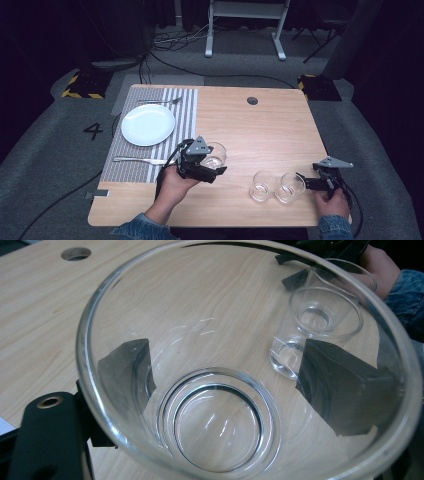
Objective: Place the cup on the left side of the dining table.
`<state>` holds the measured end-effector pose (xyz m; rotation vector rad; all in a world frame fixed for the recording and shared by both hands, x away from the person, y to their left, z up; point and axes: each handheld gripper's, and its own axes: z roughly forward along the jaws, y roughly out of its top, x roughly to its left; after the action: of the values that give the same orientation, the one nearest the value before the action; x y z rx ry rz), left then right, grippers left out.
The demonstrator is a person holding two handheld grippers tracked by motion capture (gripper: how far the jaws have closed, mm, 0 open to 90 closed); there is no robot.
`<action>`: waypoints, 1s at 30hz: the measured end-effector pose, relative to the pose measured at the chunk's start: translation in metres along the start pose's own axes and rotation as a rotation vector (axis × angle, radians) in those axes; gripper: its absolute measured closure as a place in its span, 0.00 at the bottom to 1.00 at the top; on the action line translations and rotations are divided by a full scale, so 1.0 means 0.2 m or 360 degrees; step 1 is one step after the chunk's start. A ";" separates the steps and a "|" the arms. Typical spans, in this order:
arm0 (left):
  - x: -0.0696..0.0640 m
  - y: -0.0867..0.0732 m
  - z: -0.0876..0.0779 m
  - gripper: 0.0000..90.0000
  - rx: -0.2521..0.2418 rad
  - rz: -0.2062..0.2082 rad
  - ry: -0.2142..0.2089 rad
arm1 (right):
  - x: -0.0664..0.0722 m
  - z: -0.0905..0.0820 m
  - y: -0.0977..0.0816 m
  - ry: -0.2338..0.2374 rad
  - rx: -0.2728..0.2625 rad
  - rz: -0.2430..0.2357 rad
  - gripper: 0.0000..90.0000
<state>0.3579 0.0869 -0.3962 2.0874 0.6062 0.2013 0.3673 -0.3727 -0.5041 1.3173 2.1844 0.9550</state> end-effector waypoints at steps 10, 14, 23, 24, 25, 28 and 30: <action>0.07 0.04 -0.07 0.22 -0.0063 -0.0015 0.0047 | 0.00 0.00 0.00 -0.0001 0.0000 0.0000 0.16; 0.11 0.04 -0.09 0.22 -0.0090 -0.0036 0.0104 | 0.00 0.00 0.00 0.0000 0.0002 0.0006 0.16; 0.21 0.00 -0.10 0.22 -0.0129 -0.0110 0.0266 | 0.00 0.00 0.00 -0.0003 0.0001 0.0006 0.16; 0.25 -0.01 -0.11 0.22 -0.0137 -0.0133 0.0307 | 0.00 0.00 0.00 -0.0003 0.0001 0.0006 0.16; 0.27 -0.02 -0.12 0.22 -0.0145 -0.0150 0.0322 | 0.00 0.00 0.00 -0.0003 0.0001 0.0006 0.16; 0.33 -0.04 -0.13 0.22 -0.0165 -0.0191 0.0409 | 0.00 0.00 0.00 -0.0003 0.0001 0.0006 0.16; 0.35 -0.06 -0.13 0.22 -0.0176 -0.0206 0.0441 | 0.00 0.00 0.00 -0.0003 0.0001 0.0006 0.16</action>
<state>0.4046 0.1452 -0.3970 1.9208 0.8735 0.4446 0.3678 -0.3725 -0.5040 1.3226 2.1817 0.9539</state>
